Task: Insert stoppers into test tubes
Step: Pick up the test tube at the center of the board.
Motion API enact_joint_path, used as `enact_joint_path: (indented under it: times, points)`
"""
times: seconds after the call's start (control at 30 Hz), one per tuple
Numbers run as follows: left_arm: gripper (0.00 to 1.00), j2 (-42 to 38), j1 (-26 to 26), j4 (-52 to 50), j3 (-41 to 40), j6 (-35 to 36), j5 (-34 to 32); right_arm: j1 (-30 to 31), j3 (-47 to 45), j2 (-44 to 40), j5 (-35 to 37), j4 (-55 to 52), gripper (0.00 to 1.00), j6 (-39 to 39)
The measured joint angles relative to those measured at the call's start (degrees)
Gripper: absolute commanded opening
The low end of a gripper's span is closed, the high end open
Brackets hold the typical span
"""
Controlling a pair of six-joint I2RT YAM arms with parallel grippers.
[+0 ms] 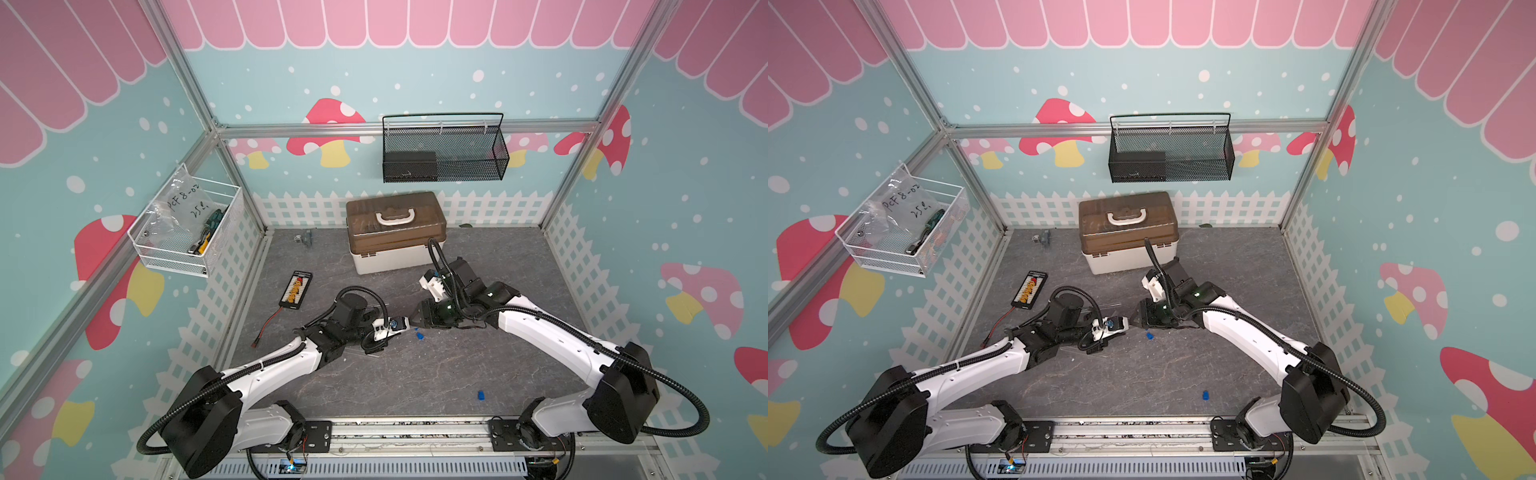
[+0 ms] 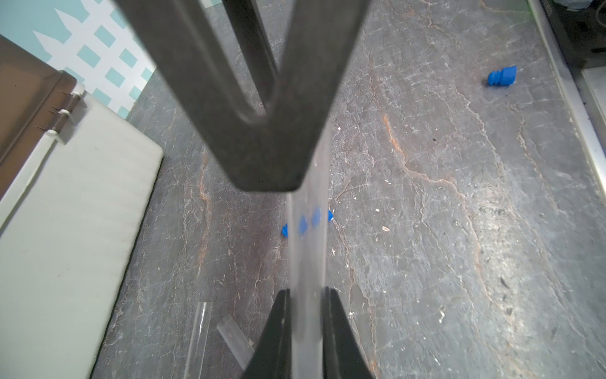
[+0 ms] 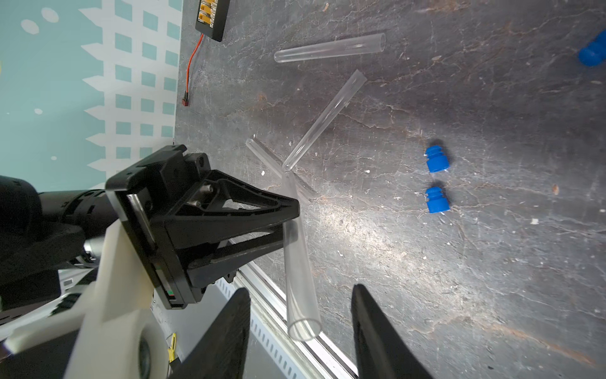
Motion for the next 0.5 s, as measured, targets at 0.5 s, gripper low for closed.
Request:
enact_joint_path:
  times: [0.5]
  points:
    - [0.16,0.0,0.0,0.0,0.0,-0.2,0.3,1.2,-1.6,1.4,0.2,2.5,0.35,1.9]
